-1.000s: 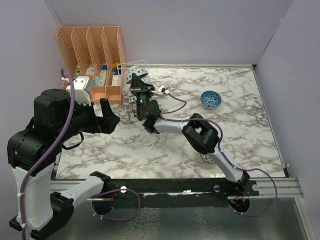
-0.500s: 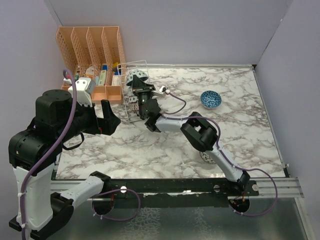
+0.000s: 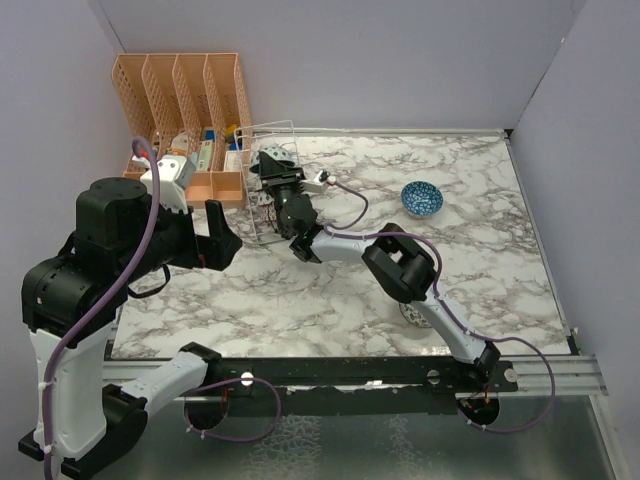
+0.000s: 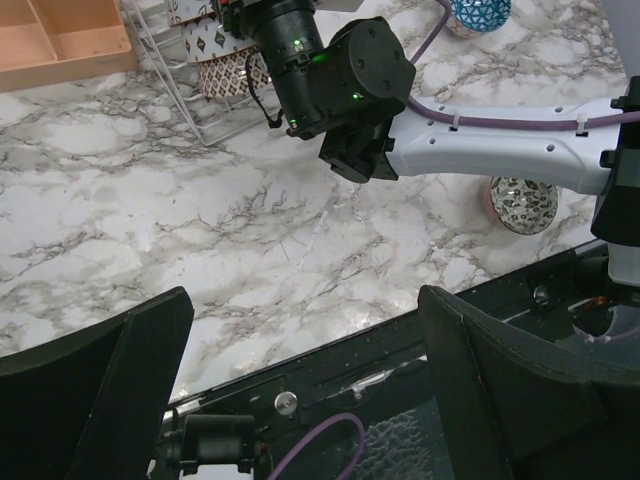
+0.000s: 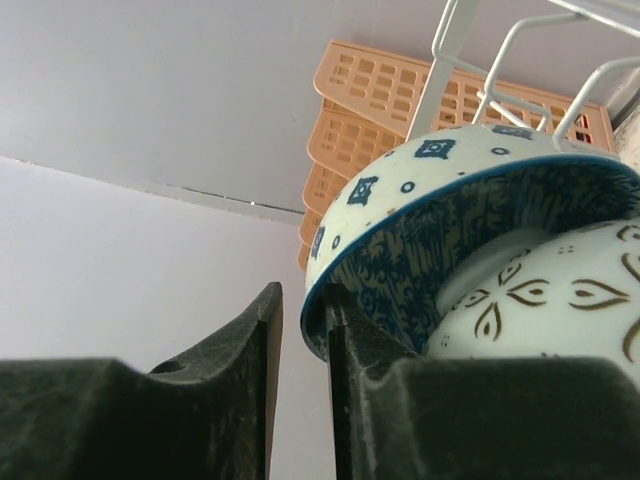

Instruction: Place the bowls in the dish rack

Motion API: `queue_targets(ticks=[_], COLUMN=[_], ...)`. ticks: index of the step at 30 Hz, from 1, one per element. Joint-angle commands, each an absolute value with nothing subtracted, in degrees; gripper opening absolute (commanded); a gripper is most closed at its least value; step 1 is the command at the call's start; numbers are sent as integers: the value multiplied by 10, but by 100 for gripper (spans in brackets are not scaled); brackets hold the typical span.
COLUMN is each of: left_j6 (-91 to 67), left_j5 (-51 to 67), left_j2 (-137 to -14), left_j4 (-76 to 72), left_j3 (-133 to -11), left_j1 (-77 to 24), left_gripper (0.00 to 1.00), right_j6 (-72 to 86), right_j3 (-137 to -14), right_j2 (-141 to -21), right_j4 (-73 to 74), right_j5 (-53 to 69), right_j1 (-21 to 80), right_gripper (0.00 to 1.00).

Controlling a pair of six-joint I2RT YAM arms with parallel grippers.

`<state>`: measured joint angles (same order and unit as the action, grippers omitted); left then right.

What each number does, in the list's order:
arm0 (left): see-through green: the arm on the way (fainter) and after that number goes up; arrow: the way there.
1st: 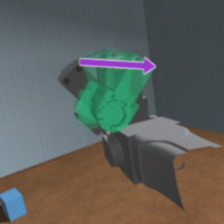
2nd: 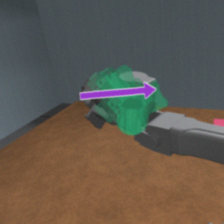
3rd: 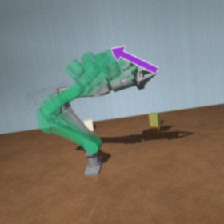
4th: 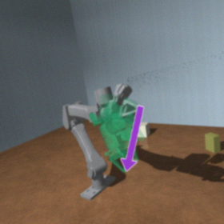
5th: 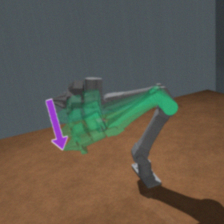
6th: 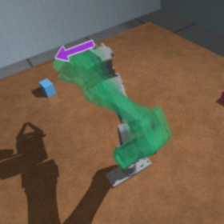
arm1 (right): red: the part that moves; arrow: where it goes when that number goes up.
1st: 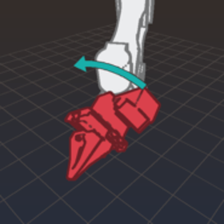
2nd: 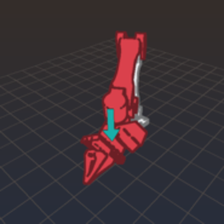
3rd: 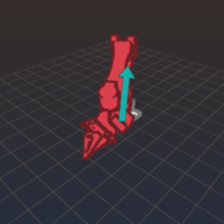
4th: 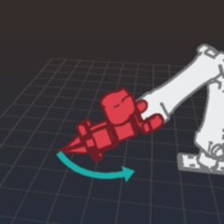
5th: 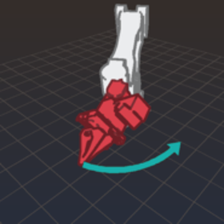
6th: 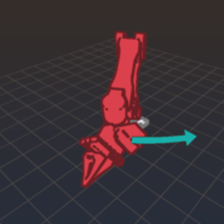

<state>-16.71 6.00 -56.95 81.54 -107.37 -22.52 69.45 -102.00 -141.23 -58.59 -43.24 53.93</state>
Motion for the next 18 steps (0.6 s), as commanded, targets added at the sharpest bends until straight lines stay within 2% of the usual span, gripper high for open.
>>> queue_targets(ticks=[1,7,9,18], left_j6=[-155,-153,-154,-153], left_j5=[69,71,72,74], left_j2=[-572,-578,-580,-589], left_j4=[802,799,796,787], left_j3=[-1071,-1073,-1072,-1068], left_j1=[-227,-227,-227,-227], left_gripper=[98,98,98,98], right_j6=[729,747,753,769], right_j3=[-999,-954,-935,-876], right_j2=[-1390,-1350,-1335,-1296], right_j4=[-585,-580,-587,-610], right_j5=[-413,-417,-421,-430], right_j1=[541,541,540,541], right_gripper=[26,28,31,32])
